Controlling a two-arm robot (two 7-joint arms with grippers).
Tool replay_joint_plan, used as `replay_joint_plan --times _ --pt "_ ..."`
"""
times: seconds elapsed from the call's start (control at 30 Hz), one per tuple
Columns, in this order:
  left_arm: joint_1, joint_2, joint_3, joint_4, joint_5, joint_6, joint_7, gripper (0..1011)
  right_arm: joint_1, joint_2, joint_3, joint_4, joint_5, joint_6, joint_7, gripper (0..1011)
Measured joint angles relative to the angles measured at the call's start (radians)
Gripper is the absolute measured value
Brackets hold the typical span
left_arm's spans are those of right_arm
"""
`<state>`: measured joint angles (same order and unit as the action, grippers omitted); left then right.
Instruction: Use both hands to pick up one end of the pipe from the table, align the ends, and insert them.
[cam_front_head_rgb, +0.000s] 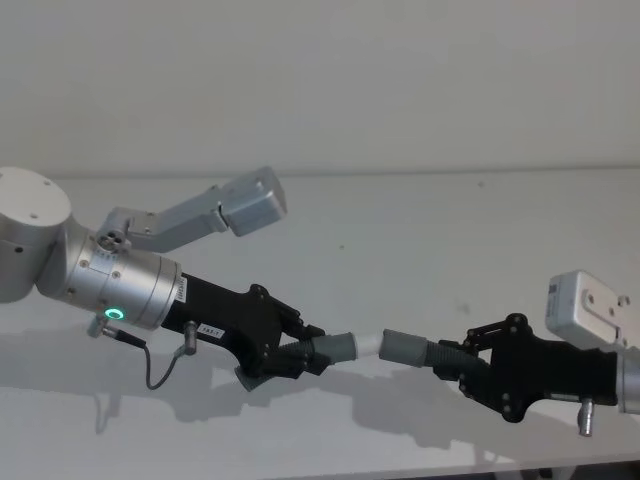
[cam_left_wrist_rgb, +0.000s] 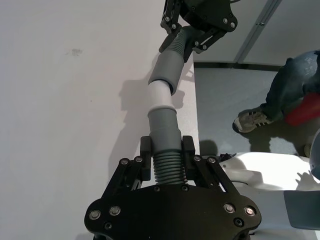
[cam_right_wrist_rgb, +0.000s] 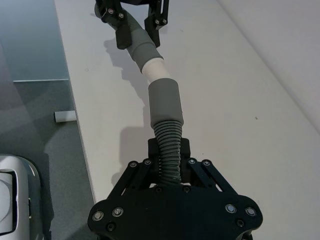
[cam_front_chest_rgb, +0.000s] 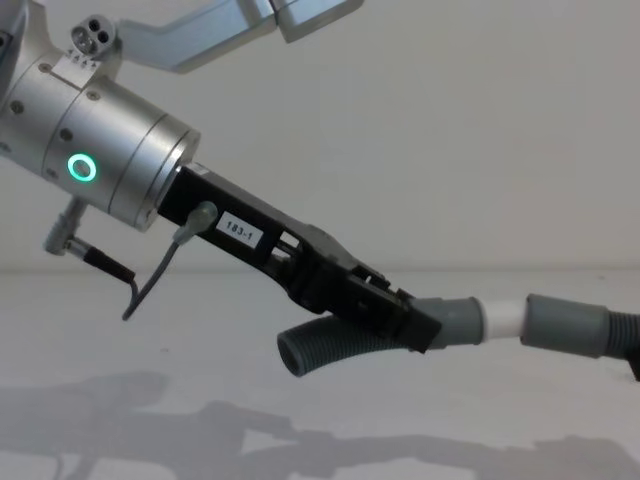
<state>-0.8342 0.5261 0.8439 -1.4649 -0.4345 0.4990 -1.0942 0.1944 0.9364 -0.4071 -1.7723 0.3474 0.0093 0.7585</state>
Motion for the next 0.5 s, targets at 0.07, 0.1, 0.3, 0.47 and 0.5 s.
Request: replay_joint_plan --times 0.07,0.1,0.3,0.47,0.5 --pt "-0.001 0.0 0.001 0.0 -0.002 0.0 0.0 328 0.002 0.0 -0.002 0.0 0.002 0.0 0.001 193" --pt "-0.002 0.001 0.002 0.0 -0.003 -0.001 0.0 328 0.003 -0.001 -0.004 0.001 0.003 0.0 0.002 193" --pt "-0.005 0.007 0.004 -0.001 -0.01 -0.003 -0.003 328 0.011 -0.005 -0.013 0.006 0.005 -0.001 0.007 194" --pt "-0.008 0.016 0.009 -0.006 -0.017 -0.005 -0.014 328 0.015 -0.006 -0.019 0.008 0.005 -0.002 0.008 193" --pt "-0.009 0.017 0.01 -0.007 -0.018 -0.005 -0.016 328 0.017 -0.007 -0.02 0.008 0.006 -0.002 0.008 193"
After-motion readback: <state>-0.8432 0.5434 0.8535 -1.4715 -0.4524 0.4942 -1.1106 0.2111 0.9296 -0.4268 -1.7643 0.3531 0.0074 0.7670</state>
